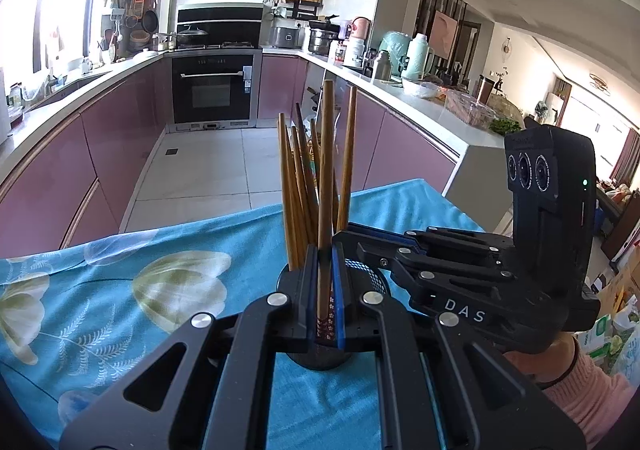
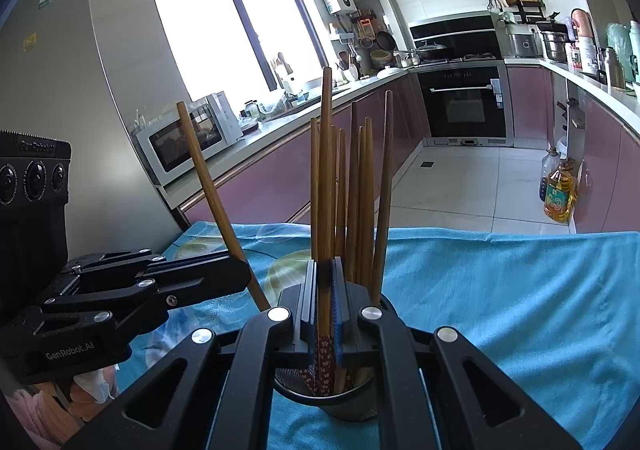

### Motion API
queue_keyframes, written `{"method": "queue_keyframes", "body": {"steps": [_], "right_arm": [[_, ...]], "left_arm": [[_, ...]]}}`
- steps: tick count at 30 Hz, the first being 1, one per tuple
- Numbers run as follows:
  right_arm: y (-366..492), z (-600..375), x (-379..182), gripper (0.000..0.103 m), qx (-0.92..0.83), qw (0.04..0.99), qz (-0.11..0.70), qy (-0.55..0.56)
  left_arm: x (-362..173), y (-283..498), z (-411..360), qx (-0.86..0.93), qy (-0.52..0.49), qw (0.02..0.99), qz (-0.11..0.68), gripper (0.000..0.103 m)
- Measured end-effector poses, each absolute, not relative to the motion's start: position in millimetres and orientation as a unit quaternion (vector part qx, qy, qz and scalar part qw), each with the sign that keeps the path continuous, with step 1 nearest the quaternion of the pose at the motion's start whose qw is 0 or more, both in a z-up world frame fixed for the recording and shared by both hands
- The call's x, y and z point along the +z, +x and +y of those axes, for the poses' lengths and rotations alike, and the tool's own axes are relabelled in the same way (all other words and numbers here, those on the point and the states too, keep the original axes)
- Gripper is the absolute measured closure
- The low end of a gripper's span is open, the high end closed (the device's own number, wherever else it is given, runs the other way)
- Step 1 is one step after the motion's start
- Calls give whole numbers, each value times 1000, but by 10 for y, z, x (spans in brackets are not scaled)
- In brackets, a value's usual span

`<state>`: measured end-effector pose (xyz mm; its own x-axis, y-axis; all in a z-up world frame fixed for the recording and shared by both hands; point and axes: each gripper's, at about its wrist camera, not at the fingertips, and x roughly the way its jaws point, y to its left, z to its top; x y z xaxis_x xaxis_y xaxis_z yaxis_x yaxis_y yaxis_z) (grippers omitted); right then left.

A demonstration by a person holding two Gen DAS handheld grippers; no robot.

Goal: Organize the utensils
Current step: 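Lower the left gripper's chopstick into the mesh cup while the right lowers its own, then open both grippers to release the chopsticks into the cup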

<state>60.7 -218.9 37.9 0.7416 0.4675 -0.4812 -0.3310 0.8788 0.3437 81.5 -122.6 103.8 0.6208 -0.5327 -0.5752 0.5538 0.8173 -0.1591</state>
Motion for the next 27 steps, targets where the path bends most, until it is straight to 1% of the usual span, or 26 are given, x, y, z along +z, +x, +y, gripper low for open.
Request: {"method": "queue_keyframes", "body": {"steps": [24,27], "right_arm": [[699,-2167,306,97,215,922,301,116],[705,-2162,303,95,214,922,301,117]], "left_arm": [[756,1051,-1221,-290,4,898,331,96],[706,1073,-1195,-289,1,897,334,95]]}}
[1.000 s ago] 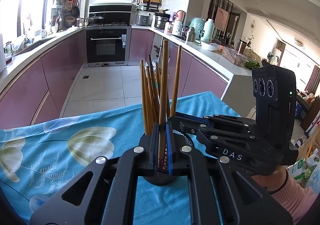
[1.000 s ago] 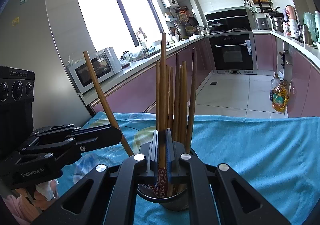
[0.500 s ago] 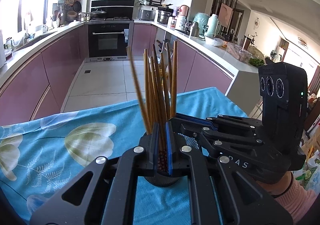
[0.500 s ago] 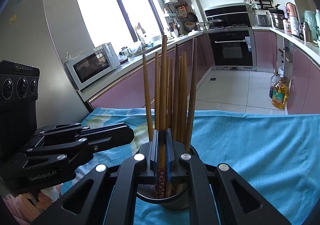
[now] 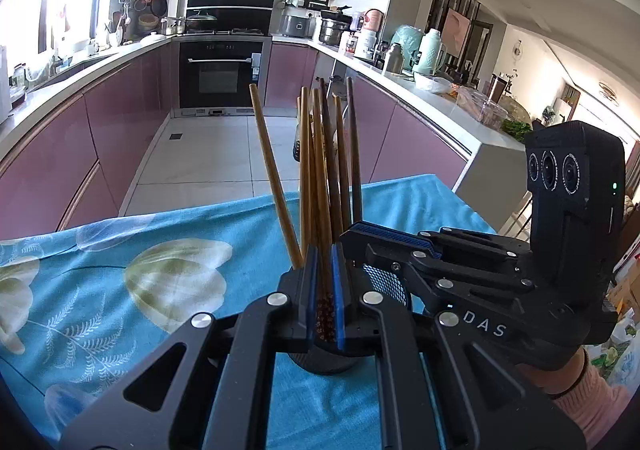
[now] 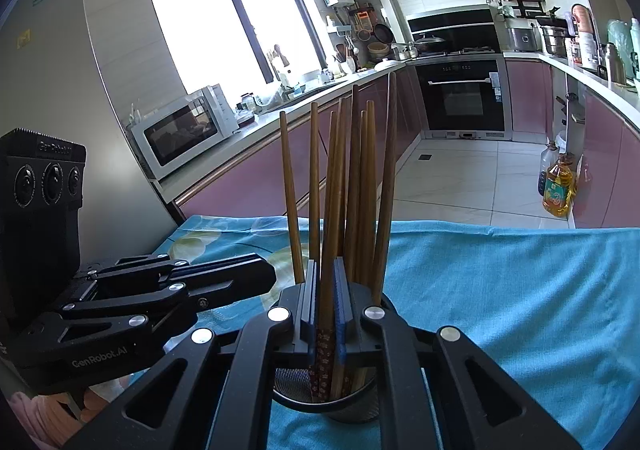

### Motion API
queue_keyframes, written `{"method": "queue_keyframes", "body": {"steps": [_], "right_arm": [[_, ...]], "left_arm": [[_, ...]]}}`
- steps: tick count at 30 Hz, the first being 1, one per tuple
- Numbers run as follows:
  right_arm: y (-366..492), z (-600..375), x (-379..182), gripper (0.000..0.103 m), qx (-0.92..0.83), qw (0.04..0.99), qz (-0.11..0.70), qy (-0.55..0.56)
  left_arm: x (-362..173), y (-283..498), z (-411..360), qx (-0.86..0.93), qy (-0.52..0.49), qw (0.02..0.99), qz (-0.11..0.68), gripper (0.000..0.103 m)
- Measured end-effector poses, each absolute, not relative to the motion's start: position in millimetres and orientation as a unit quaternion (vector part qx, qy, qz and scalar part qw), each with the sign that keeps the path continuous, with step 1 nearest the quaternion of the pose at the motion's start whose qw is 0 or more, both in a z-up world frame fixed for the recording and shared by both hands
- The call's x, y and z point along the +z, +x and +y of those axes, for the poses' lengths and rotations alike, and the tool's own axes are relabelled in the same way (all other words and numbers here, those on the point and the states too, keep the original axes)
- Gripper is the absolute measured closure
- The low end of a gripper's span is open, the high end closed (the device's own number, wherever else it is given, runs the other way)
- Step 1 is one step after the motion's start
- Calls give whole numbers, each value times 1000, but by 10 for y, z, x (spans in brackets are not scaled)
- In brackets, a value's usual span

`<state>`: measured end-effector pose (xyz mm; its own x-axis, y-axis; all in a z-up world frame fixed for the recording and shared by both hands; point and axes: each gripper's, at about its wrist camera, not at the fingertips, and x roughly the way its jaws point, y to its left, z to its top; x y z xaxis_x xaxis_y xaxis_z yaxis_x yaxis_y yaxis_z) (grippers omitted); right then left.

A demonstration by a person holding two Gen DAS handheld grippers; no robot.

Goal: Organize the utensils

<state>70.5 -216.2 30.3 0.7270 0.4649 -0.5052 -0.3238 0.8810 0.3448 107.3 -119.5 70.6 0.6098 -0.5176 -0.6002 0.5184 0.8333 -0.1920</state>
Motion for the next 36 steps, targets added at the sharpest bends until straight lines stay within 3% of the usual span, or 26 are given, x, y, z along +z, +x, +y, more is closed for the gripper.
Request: {"method": "queue_keyframes", "body": {"steps": [7,10,19,21,24,27,29,31,36], "right_arm": [[676,-2165,310,95,213,923,297,117],[636,-2174,313,93,212,924,295,116],[444,-2197,347,57,191,937,274,100],[373,-2205,359,46,181,942,265,96],[283,-2196,354,35,167,948,257,85],[164,-2162,320,21,147,956,245,66],[80,-2136,299,18,136,961,233,56],[14,-2115,282,6,126,965,227,50],[-124,-2072,260,6,100,974,201,40]], "left_arm": [[662,1055,-1122,-283,-7,901,329,95],[646,1006,-1066,-278,-7,905,323,88],[626,773,-795,-233,-2,927,295,44],[618,706,-695,-217,-3,934,284,24],[623,604,-533,-192,-10,944,267,7],[606,516,-406,-173,-14,951,258,6],[590,454,-336,-161,-15,954,252,6],[566,390,-306,-150,-14,958,246,6],[525,221,-234,-132,-18,965,228,6]]}}
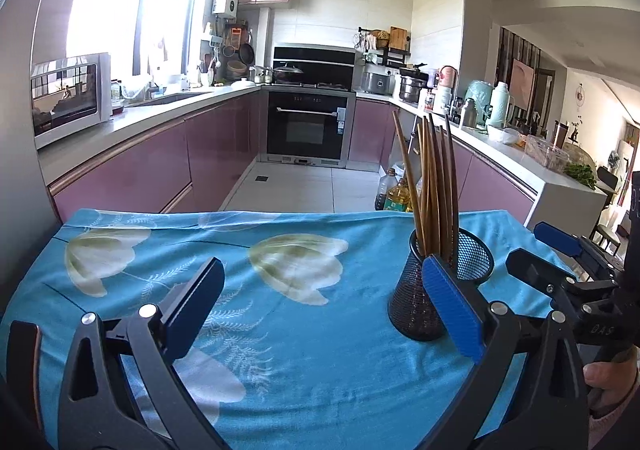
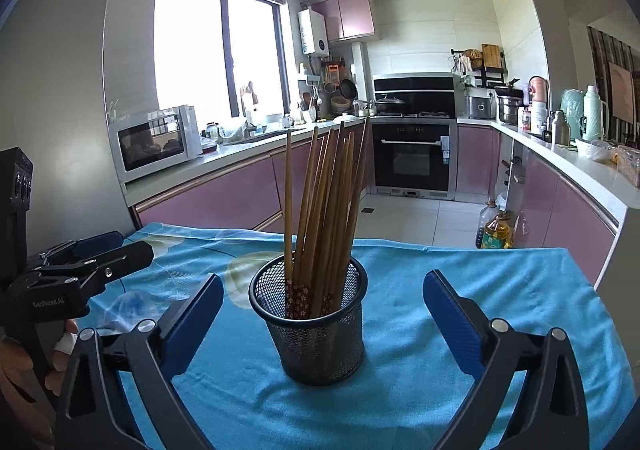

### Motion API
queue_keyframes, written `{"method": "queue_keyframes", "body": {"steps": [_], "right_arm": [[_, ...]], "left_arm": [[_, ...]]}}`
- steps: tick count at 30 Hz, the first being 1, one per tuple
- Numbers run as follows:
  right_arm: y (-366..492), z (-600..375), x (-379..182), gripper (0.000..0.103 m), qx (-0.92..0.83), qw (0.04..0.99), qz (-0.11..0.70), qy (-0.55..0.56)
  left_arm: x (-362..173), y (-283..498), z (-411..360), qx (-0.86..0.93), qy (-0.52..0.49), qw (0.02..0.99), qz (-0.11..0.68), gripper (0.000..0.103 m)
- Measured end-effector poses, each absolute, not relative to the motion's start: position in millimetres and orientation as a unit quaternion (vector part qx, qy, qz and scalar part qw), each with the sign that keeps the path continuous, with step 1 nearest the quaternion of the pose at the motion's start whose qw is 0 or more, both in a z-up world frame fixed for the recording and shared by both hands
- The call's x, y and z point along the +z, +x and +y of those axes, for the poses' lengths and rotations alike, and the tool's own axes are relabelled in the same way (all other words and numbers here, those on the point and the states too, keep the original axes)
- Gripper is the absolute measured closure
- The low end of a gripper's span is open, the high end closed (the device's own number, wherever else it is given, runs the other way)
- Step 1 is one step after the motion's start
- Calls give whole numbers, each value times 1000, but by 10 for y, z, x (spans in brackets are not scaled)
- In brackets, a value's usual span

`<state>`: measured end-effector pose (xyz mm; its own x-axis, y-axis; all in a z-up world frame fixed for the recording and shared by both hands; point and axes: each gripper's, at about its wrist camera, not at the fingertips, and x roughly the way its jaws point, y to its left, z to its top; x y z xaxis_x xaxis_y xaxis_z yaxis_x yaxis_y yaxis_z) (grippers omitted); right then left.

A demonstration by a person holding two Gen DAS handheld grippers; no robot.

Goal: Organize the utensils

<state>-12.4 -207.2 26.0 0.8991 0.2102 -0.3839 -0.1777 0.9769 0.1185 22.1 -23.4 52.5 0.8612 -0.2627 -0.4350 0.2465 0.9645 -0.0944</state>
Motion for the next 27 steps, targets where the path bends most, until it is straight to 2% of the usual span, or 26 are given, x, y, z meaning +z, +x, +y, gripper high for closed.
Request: {"method": "queue_keyframes", "body": {"steps": [14,27], "right_arm": [[-556,-2000,190,6,44,991,121,32],[-667,-1938,153,6,28,994,98,25]], "left_arm": [[463,-209,-131,-92,-34,982,161,6],[443,-380,-134,-75,-30,989,123,6]]}}
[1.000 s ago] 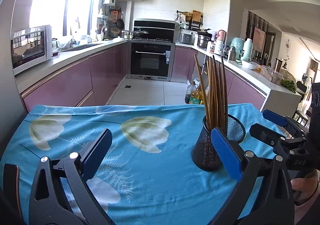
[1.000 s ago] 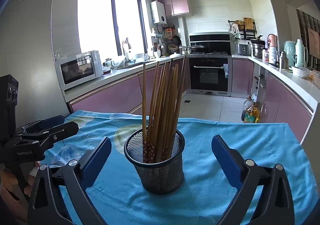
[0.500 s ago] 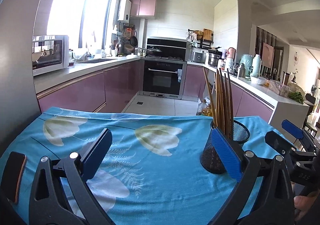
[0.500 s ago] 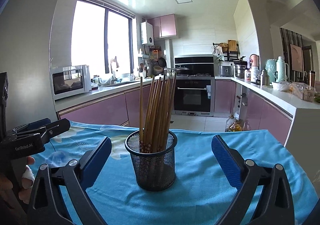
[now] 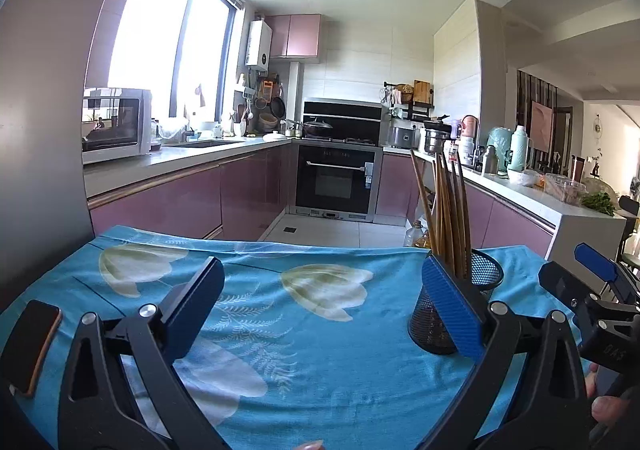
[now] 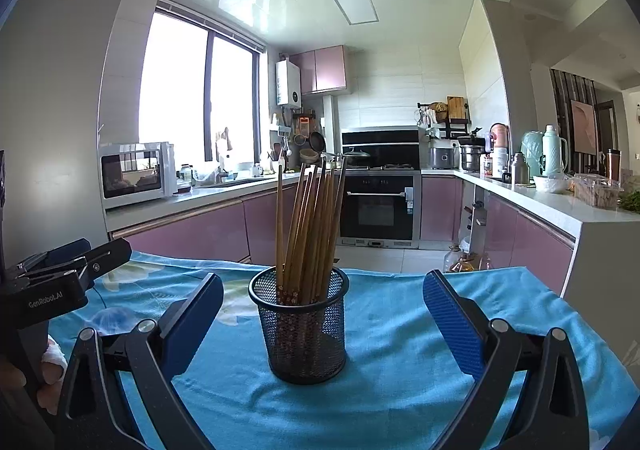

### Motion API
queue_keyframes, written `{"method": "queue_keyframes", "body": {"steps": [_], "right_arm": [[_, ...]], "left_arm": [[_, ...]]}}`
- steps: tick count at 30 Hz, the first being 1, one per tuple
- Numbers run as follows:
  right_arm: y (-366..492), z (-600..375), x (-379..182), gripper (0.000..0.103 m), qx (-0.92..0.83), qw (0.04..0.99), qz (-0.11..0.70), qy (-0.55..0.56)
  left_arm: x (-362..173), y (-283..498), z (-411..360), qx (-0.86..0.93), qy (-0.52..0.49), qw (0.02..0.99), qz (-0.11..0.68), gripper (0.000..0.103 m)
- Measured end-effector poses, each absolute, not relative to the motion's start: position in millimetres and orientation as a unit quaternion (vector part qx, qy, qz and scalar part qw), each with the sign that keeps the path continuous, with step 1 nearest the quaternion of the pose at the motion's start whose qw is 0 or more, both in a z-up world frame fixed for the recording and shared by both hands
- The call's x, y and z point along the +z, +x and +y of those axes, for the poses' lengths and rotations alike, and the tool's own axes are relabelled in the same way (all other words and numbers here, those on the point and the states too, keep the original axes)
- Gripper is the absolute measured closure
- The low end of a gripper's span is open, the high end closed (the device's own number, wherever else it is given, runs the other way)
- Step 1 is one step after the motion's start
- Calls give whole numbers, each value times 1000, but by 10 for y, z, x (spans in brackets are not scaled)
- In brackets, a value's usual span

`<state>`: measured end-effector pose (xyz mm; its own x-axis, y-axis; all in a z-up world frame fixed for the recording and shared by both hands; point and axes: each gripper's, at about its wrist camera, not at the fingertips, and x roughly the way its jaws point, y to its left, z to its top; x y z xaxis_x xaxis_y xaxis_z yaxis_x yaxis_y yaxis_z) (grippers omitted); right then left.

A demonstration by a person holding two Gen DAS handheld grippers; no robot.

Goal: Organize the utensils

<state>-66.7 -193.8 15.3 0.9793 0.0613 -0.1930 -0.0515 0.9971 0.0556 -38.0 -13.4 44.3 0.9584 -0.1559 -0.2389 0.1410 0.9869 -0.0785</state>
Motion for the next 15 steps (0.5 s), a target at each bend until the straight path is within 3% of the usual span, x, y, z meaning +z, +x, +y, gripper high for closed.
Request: {"method": "queue_keyframes", "body": {"steps": [15], "right_arm": [[-715,-1955,154,6,14,996,88,26]], "left_arm": [[388,-420,-192,-64,-24,990,120,6]]}}
